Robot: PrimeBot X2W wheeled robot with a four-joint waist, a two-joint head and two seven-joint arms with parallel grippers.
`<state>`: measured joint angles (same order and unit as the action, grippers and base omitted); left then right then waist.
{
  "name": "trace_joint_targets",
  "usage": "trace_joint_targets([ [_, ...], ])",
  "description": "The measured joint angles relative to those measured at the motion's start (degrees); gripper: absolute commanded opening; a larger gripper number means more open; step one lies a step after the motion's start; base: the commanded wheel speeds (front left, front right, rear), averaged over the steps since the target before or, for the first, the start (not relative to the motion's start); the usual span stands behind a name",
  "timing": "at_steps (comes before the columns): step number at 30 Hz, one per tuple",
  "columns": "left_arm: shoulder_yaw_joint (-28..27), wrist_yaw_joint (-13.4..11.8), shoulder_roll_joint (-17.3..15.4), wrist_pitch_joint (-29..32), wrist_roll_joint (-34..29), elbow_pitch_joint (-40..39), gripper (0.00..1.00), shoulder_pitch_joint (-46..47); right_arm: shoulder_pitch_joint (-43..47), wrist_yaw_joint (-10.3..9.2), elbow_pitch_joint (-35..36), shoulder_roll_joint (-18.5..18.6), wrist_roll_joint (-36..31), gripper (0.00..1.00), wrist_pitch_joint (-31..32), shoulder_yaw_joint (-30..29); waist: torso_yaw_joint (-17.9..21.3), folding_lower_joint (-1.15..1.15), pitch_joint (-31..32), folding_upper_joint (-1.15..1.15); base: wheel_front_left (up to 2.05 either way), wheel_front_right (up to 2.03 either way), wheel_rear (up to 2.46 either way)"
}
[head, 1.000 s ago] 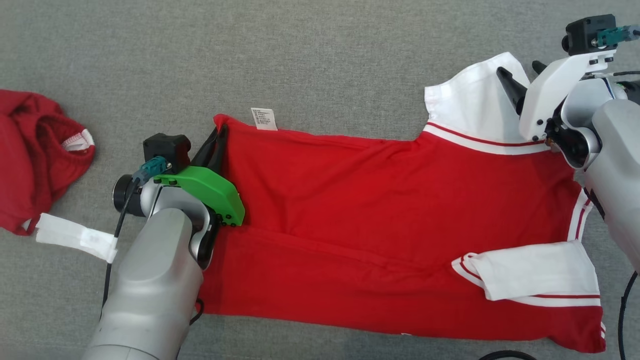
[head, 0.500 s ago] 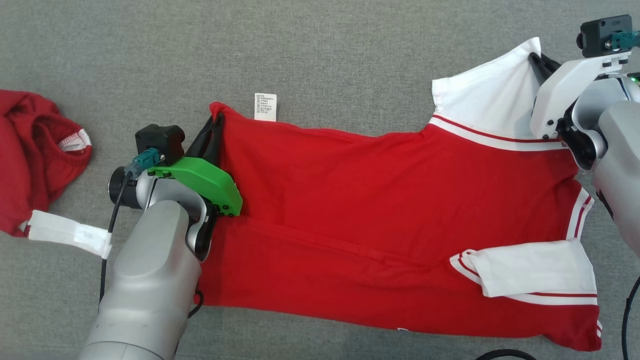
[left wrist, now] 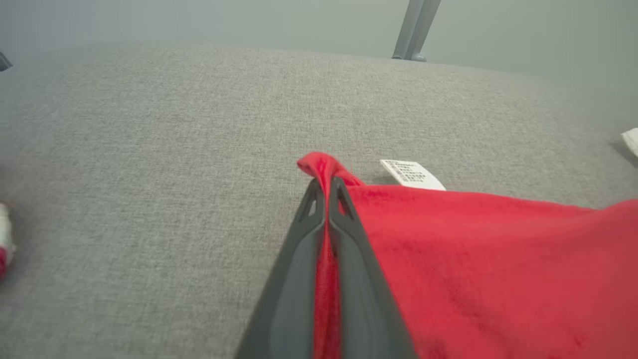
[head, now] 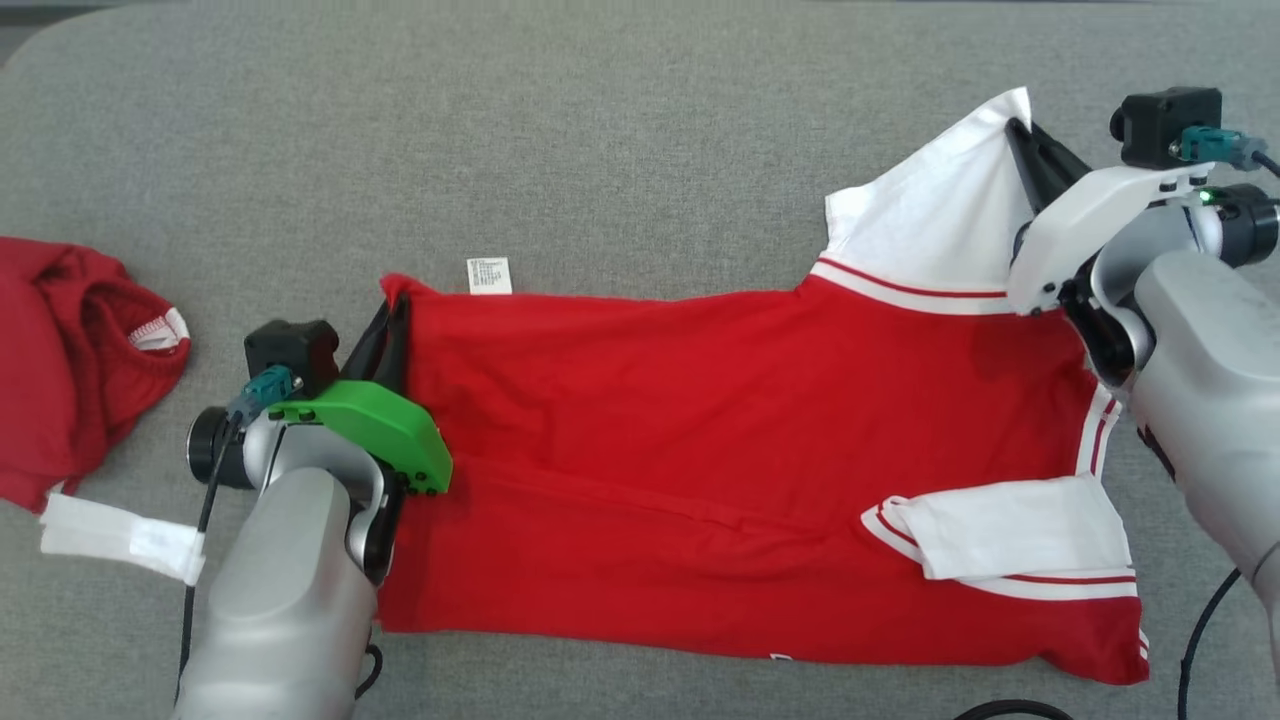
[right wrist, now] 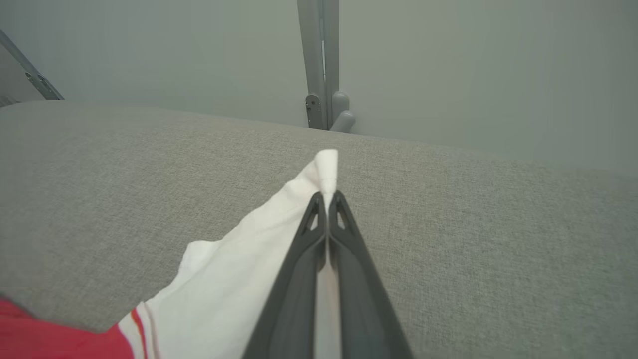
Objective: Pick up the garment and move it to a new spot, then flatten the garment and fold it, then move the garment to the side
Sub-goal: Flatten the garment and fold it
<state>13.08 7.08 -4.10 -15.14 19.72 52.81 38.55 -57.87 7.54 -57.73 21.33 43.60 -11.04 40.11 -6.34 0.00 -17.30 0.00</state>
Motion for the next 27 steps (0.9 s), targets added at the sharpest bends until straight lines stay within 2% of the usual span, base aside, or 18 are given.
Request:
trace_joint_targets([
  [4,-1.1,0.0,-0.1,0.0,-0.7,-1.8,0.0,-3.2,3.6,-0.01,3.3,0.6,2.9,0.0,-1.7,1.4,0.6,0.0,2.6,0.0,0.0,0.0,0.0],
  [14,-4.3,0.2,-0.1,0.0,-2.2,-7.8,0.0,-11.9,15.2,-0.01,14.0,4.9,8.8,0.0,-3.7,3.2,2.4,0.0,8.8,0.0,0.0,0.0,0.0],
  [20,-6.4,0.2,-0.1,0.0,-2.5,-9.1,0.0,-16.5,23.8,-0.01,19.5,5.5,9.8,0.0,-4.0,-0.1,4.2,0.0,11.4,0.0,0.0,0.0,0.0],
  [27,-9.4,0.3,-0.4,0.0,-2.6,-10.7,0.0,-21.4,33.8,-0.02,25.0,3.9,7.9,0.0,-4.0,-6.3,6.4,0.0,13.9,0.0,0.0,0.0,0.0],
])
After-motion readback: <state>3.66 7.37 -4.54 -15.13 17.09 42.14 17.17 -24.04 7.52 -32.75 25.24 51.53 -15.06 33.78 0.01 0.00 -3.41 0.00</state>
